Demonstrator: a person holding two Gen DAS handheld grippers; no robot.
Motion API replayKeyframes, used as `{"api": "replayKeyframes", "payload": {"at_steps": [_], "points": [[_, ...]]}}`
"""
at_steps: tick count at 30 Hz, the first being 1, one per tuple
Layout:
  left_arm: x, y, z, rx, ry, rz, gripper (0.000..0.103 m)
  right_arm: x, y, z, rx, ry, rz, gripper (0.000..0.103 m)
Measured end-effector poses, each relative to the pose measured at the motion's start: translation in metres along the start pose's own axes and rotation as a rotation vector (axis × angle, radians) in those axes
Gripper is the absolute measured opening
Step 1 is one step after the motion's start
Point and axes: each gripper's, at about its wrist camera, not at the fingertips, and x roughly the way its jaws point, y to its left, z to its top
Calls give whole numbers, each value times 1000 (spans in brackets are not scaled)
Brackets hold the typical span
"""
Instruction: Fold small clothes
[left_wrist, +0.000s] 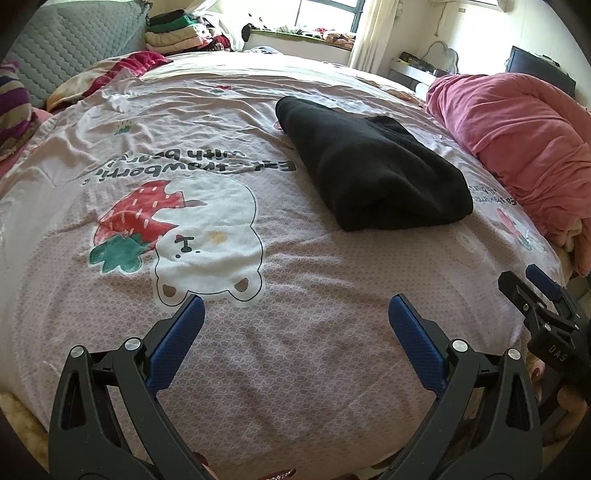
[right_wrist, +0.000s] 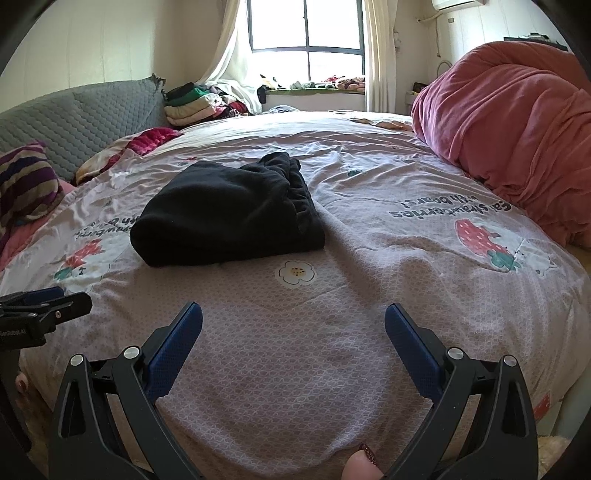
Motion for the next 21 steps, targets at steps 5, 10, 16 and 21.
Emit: {"api": "replayKeyframes", "payload": {"at_steps": [5, 10, 16, 21], "points": [[-1, -2, 0, 12, -3, 11, 94, 1, -1, 1, 5, 0, 0, 98], [-1, -2, 0, 12, -4, 16, 93, 0, -2, 1, 5, 0, -2, 98], [-1, -3, 0, 13, 0, 22, 93, 1, -2, 1, 4, 2, -2, 98], [0, -3, 0, 16, 3, 25, 93, 1, -2, 1, 6, 2, -1, 98]]}}
